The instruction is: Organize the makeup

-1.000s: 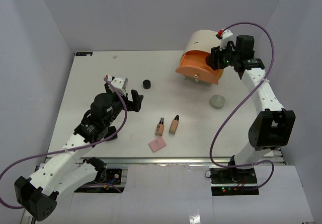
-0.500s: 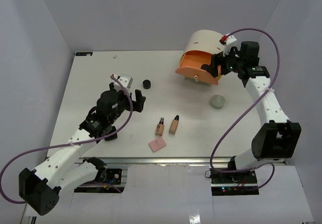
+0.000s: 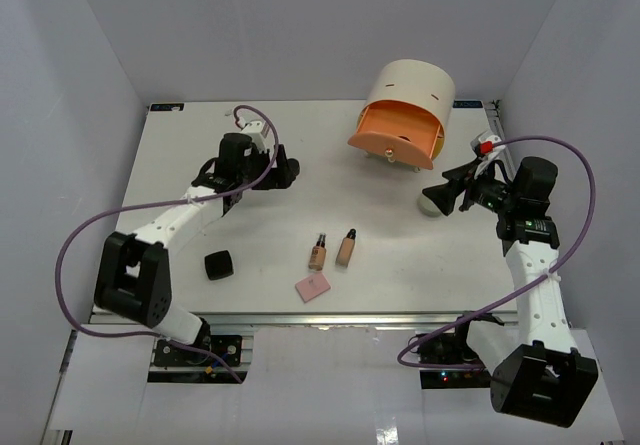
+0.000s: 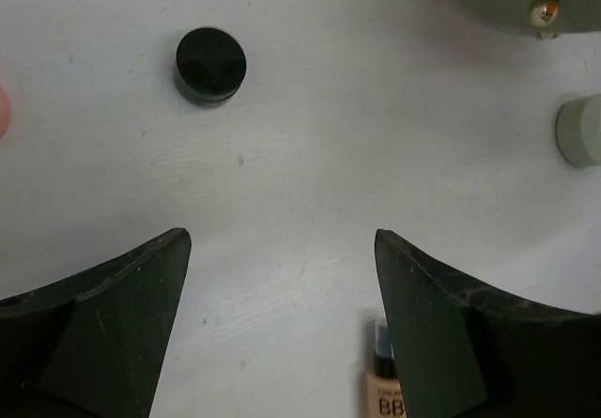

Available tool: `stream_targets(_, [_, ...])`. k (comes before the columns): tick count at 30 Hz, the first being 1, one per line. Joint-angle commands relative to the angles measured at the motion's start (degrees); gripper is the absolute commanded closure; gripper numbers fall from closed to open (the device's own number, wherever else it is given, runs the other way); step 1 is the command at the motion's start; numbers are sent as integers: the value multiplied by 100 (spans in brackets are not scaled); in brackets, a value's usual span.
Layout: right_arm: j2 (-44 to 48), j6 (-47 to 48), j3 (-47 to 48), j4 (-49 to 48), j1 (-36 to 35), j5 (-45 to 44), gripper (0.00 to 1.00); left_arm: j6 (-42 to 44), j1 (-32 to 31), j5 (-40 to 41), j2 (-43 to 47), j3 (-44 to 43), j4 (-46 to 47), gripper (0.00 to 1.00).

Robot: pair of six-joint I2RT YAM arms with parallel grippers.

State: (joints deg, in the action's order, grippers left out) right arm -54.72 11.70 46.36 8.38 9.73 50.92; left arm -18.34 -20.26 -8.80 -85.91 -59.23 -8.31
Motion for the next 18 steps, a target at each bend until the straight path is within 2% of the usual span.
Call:
stream_targets(1, [357, -175, -179, -697, 201, 832, 23, -259, -14, 39, -1075, -1084, -69, 10])
stream_targets(10, [435, -237, -189, -724, 221, 945, 22, 46, -31, 748, -2898, -3048, -874, 7])
stream_targets(18, [393, -264, -181, -724, 222, 930, 22, 360, -115, 1170, -3698, -3951, -1412, 7])
